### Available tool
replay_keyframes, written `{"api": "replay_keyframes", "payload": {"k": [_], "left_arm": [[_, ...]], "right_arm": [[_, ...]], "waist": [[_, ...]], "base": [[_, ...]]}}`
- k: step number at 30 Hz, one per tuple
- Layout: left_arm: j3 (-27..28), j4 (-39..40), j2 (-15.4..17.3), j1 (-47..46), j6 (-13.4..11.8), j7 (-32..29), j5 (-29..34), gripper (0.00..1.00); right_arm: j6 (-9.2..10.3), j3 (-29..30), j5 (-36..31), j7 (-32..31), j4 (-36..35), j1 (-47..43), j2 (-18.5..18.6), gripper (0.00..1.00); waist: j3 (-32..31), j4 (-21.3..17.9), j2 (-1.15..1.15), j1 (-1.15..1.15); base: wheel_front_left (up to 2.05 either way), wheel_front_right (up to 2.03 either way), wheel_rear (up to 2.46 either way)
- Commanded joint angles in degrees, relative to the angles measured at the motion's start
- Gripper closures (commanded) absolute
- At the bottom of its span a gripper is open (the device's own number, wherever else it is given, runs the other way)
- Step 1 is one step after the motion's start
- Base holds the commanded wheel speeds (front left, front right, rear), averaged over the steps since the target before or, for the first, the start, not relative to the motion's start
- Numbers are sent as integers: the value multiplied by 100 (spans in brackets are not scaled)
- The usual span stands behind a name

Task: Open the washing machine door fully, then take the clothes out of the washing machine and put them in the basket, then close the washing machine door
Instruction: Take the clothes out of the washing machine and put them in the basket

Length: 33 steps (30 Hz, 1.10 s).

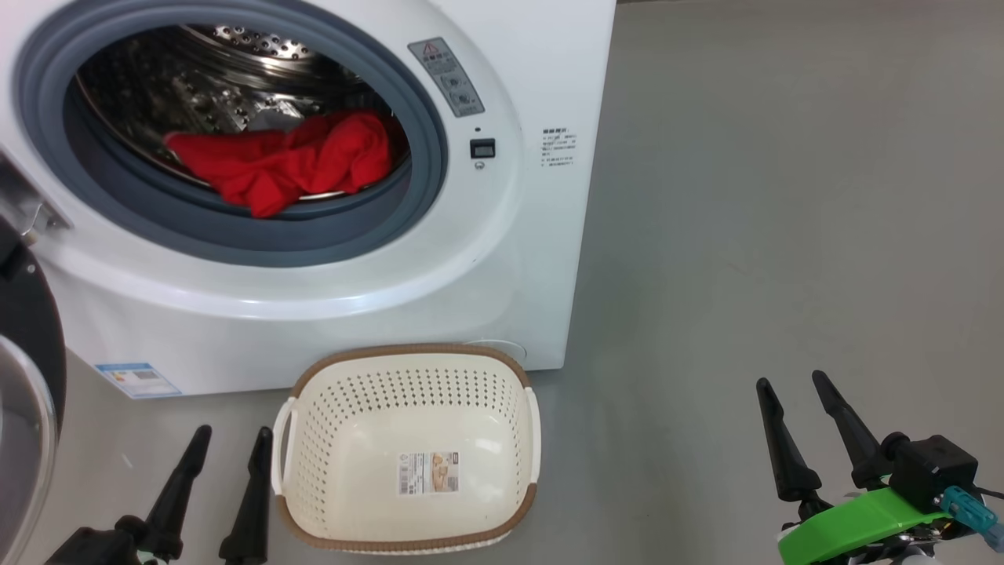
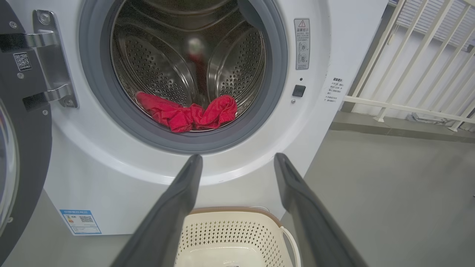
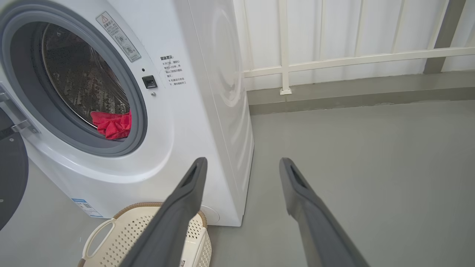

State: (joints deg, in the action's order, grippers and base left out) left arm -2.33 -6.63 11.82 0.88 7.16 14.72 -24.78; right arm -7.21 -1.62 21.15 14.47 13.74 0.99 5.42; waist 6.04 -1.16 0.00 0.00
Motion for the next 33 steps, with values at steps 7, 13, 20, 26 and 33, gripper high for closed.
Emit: {"api": "replay_keyframes", "payload": {"k": [7, 13, 20, 26, 33], "left_arm": [[273, 146, 96, -235, 33, 28, 53, 0], [251, 121, 96, -236, 33, 28, 54, 0], [239, 83, 85, -250, 33, 28, 30, 0], [214, 27, 89, -274, 33, 28, 31, 0], [57, -192, 125, -538, 33, 28, 28, 0]], "right_arm": [[-28, -143, -23, 52, -140, 82, 55, 0], [-28, -129, -26, 52, -133, 76, 49, 0], [-28, -132, -23, 52, -138, 79, 52, 0], [-28, -128, -26, 52, -145, 109, 45, 0], [-28, -152, -43, 52, -175, 185, 1, 0]], "waist": [[8, -9, 0, 0], [5, -11, 0, 0], [20, -1, 0, 0], [64, -2, 0, 0], [234, -41, 0, 0]], "base": [[22, -22, 0], [0, 0, 0], [0, 0, 0], [0, 0, 0], [0, 0, 0]]}}
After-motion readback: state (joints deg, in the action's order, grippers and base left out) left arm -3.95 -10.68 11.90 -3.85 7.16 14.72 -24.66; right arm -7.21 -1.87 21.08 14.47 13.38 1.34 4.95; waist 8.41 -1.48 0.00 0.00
